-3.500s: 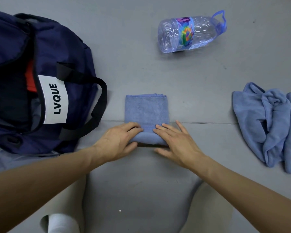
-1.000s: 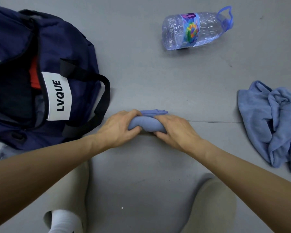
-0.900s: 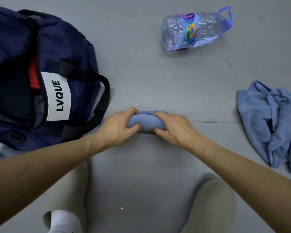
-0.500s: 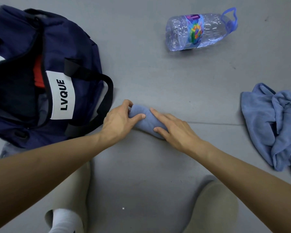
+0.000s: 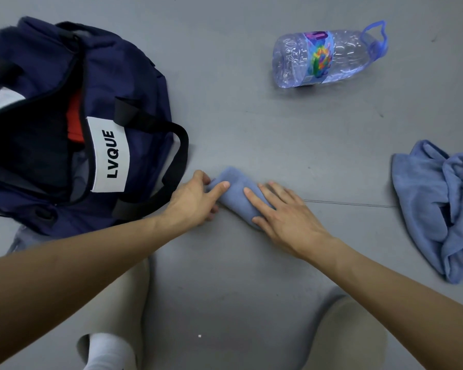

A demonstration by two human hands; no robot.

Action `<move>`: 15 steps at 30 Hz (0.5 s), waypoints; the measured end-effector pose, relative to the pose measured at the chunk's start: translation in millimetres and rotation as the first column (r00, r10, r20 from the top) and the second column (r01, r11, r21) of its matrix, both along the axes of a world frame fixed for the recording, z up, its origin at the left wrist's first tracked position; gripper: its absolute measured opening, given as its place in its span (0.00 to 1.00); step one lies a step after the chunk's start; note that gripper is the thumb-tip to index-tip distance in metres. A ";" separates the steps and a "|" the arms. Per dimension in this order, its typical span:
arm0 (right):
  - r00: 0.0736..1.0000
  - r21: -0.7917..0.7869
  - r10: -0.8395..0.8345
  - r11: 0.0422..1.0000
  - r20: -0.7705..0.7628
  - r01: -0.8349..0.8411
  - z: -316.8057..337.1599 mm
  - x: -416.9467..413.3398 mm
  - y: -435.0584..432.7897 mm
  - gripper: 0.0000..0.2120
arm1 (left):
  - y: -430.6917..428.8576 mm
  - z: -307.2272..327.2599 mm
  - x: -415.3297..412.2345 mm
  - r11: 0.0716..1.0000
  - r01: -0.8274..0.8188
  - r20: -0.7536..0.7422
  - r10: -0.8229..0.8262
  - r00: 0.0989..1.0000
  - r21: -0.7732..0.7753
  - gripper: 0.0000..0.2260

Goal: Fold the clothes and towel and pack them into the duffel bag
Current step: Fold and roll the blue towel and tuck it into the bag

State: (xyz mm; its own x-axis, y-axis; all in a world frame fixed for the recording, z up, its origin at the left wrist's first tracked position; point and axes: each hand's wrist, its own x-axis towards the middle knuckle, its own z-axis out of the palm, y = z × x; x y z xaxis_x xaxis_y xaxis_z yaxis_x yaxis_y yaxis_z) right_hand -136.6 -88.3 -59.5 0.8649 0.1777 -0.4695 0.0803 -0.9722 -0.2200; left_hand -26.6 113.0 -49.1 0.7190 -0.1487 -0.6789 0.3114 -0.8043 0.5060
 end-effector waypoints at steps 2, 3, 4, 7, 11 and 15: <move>0.999 0.007 -0.019 1.000 -0.034 0.019 -0.6 -4.3 5.9 0.34 | -2.0 1.8 -6.0 0.955 -0.208 -0.158 0.177 0.971 -0.209 0.22; 0.999 0.015 -0.025 1.000 -0.046 0.026 -1.0 -6.8 8.7 0.35 | -4.5 3.4 -9.4 0.926 -0.266 -0.213 0.213 0.954 -0.267 0.25; 0.998 0.019 -0.028 0.999 -0.051 0.028 -0.8 -8.4 11.4 0.37 | -7.3 4.9 -12.7 0.896 -0.316 -0.256 0.241 0.936 -0.311 0.28; 0.996 0.055 -0.038 0.998 -0.076 0.042 5.4 -8.0 18.3 0.39 | -15.8 6.4 -18.7 0.784 -0.467 -0.353 0.336 0.873 -0.409 0.27; 0.997 0.165 -0.048 0.985 -0.063 0.058 18.1 -6.6 26.7 0.37 | -19.7 9.3 -15.5 0.786 -0.459 -0.369 0.315 0.874 -0.415 0.16; 0.996 0.242 -0.076 0.967 -0.037 0.083 40.9 6.0 32.6 0.34 | -14.7 21.4 -8.4 0.769 -0.461 -0.332 0.337 0.881 -0.443 0.16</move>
